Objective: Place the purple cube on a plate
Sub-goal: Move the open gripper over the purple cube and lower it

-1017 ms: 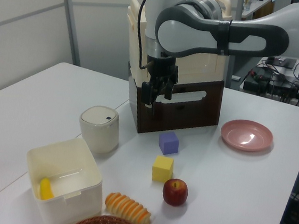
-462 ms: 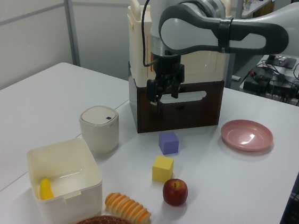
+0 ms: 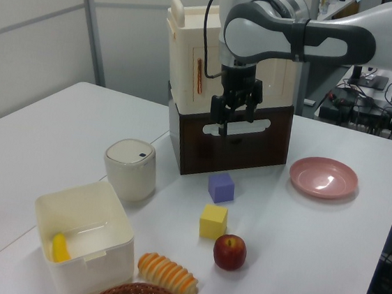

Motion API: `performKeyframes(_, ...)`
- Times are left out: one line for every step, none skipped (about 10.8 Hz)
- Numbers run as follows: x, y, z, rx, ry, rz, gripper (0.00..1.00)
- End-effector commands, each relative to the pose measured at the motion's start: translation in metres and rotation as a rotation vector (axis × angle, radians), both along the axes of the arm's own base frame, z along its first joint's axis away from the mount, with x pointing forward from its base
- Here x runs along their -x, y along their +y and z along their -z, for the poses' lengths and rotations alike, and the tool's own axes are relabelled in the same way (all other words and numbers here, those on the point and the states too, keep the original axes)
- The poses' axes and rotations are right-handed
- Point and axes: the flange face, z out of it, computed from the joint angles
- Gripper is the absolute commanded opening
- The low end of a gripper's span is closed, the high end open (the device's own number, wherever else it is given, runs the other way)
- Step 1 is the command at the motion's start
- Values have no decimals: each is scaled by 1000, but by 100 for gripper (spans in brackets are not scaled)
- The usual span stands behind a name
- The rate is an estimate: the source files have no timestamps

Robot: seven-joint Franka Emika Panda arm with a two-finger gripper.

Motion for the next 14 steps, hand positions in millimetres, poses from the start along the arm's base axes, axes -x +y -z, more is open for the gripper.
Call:
performKeyframes(-4,-39,8,-39,-62,206,100)
performKeyframes(-7,-55,17,-56,-77,299,100)
performKeyframes(-13,-62,33,-65,-68,389,100)
performKeyframes(-18,-73,46,-68,-74,470,100)
performKeyframes(-22,-80,63,-70,-66,520,100)
performKeyframes(-26,-89,83,-72,-55,573,100)
performKeyframes(-31,-94,107,-73,-29,610,100)
performKeyframes(-34,-92,124,-68,-17,605,100)
performKeyframes(-36,-92,137,-71,-29,606,100)
performKeyframes(-41,-91,153,-73,-41,607,100)
performKeyframes(-44,-85,171,-75,-40,596,100)
performKeyframes(-50,-75,186,-74,-38,579,100)
performKeyframes(-54,-68,196,-72,-33,565,100)
performKeyframes(-56,-66,205,-71,-26,559,100)
